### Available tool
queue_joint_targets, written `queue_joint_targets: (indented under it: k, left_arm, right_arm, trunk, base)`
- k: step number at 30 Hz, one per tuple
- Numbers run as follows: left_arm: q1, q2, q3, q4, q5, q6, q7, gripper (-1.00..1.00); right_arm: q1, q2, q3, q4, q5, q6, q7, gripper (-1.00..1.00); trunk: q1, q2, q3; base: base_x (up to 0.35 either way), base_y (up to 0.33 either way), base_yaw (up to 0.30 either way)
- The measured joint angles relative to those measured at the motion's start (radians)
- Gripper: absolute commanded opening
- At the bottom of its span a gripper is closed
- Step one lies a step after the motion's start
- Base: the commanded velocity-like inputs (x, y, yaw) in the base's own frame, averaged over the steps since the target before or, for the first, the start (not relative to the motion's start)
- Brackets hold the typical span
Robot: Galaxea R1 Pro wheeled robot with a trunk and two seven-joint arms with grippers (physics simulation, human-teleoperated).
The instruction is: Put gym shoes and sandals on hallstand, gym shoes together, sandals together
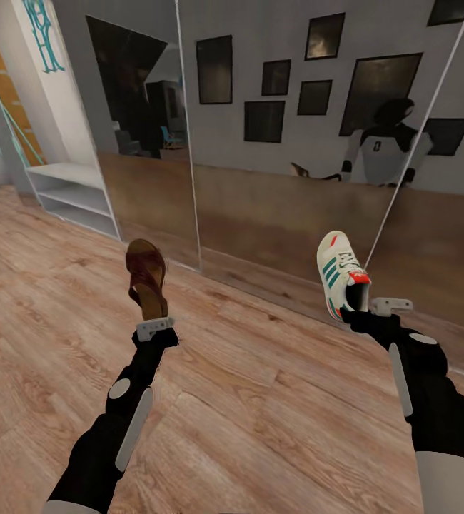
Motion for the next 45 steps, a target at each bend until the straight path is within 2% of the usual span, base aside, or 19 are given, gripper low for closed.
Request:
queue_joint_targets:
  k: [11,18,31,45]
  left_arm:
    - [0.000,-0.001,0.000,0.001,0.002,0.000,0.000,-1.00]
    - [0.000,-0.002,0.000,0.001,0.028,0.000,0.000,-1.00]
    - [0.000,-0.002,0.000,0.001,0.031,0.000,0.000,-1.00]
    - [0.000,-0.002,0.000,0.001,0.031,0.001,0.000,-1.00]
  right_arm:
    - [0.000,0.000,0.000,0.001,-0.001,0.000,-0.001,-1.00]
    - [0.000,0.000,0.000,0.001,-0.001,0.000,-0.001,-1.00]
    - [0.000,0.000,0.000,0.001,-0.001,0.000,-0.001,-1.00]
    - [0.000,0.000,0.000,0.001,0.000,0.000,-0.001,-1.00]
  trunk:
    - [0.000,0.000,0.003]
    - [0.000,0.000,0.003]
    - [0.000,0.000,0.003]
    - [-0.001,0.000,0.003]
  base:
    - [0.000,0.000,0.297]
    - [0.000,0.000,0.300]
    - [0.009,0.000,0.300]
    - [0.302,0.000,0.300]
